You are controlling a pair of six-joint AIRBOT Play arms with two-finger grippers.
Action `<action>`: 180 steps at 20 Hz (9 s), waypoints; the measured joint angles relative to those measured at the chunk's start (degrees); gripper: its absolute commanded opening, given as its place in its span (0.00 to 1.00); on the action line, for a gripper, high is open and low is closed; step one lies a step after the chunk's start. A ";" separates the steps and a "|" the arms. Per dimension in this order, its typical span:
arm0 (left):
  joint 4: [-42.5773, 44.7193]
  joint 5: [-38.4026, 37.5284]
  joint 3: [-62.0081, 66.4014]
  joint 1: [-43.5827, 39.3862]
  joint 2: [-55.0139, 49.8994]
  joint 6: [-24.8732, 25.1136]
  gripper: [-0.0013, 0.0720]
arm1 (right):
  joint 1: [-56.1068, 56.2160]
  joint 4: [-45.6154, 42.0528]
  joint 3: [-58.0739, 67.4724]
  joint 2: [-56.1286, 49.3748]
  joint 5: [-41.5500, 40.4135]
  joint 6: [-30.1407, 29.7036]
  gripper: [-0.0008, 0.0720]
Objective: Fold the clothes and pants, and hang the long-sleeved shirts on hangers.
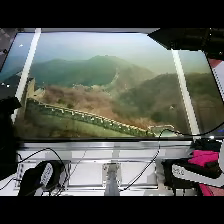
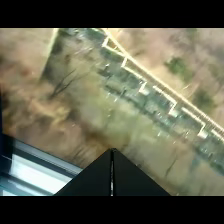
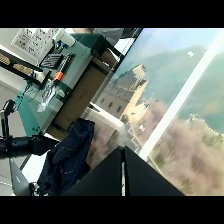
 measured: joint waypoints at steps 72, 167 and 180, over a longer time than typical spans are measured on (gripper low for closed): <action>-20.76 21.88 14.19 -13.81 -21.33 3.96 0.03 | 0.02 -0.15 0.00 -0.02 -4.17 0.07 0.04; -48.11 29.42 32.20 -11.74 -59.10 12.11 0.02 | 13.57 -32.39 -4.72 -32.85 9.38 4.94 0.05; -47.69 13.09 46.29 -8.37 -66.12 13.40 0.02 | 11.34 -31.21 4.39 -32.87 5.97 6.58 0.04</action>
